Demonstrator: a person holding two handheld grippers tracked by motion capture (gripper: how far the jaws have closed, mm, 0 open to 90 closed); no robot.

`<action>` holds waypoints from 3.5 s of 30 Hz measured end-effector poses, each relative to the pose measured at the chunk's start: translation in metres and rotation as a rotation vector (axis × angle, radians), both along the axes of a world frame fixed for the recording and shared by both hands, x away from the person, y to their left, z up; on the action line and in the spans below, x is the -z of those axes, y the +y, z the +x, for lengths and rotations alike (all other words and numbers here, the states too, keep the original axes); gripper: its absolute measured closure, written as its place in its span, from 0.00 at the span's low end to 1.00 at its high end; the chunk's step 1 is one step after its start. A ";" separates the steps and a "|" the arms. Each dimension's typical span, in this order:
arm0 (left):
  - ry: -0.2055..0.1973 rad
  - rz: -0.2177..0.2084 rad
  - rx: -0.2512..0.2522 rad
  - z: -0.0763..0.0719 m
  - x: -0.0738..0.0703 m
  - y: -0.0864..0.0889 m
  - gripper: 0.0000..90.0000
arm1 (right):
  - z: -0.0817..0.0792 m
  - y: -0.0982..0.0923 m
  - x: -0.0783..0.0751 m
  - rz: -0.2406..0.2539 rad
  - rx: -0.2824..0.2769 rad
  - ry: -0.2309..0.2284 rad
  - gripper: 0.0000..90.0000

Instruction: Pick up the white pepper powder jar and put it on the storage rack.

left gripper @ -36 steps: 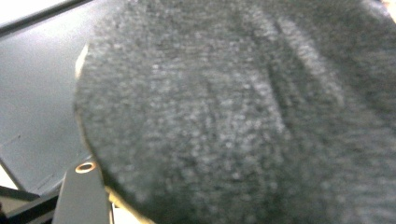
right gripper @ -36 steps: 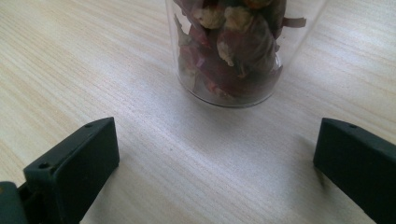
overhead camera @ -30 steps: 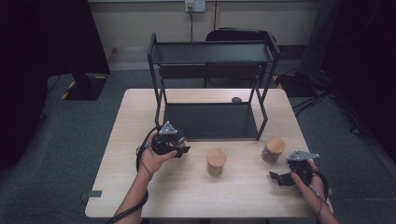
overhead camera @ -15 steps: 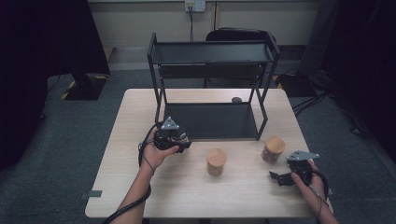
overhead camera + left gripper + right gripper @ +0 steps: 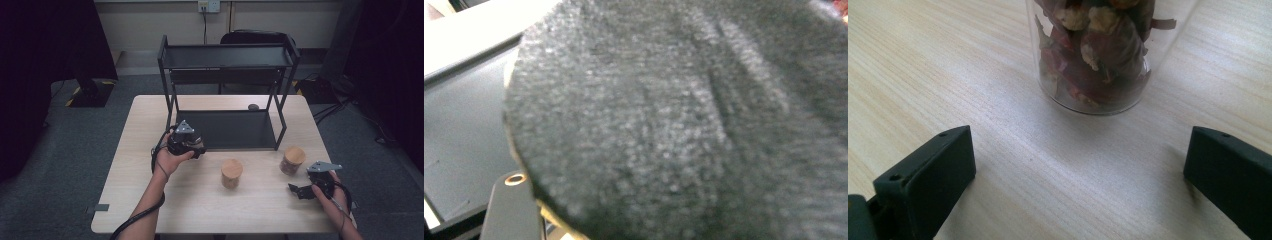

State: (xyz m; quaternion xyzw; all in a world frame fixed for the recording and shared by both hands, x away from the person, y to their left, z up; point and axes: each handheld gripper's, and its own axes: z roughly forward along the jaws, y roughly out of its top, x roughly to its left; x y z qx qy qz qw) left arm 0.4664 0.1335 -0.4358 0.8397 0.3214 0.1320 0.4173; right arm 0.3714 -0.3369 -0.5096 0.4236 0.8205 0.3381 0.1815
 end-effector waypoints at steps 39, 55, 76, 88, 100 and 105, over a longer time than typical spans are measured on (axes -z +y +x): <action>0.009 0.026 -0.026 0.035 -0.003 -0.017 0.35 | 0.000 0.000 0.000 0.000 -0.004 0.001 0.00; 0.014 0.031 -0.061 0.050 0.001 -0.018 0.35 | 0.001 -0.001 0.000 0.000 -0.008 0.001 0.00; 0.016 0.050 -0.093 0.067 0.006 -0.025 0.35 | 0.001 -0.001 0.000 0.000 -0.009 0.001 0.00; 0.023 0.065 -0.112 0.077 0.016 -0.029 0.35 | 0.001 -0.001 0.000 0.001 -0.013 0.001 0.00; 0.011 0.068 -0.167 0.087 0.019 -0.027 0.35 | 0.001 -0.001 0.000 0.000 -0.016 0.001 0.00; 0.013 0.070 -0.185 0.090 0.022 -0.026 0.35 | 0.001 -0.001 0.000 0.000 -0.016 0.001 0.00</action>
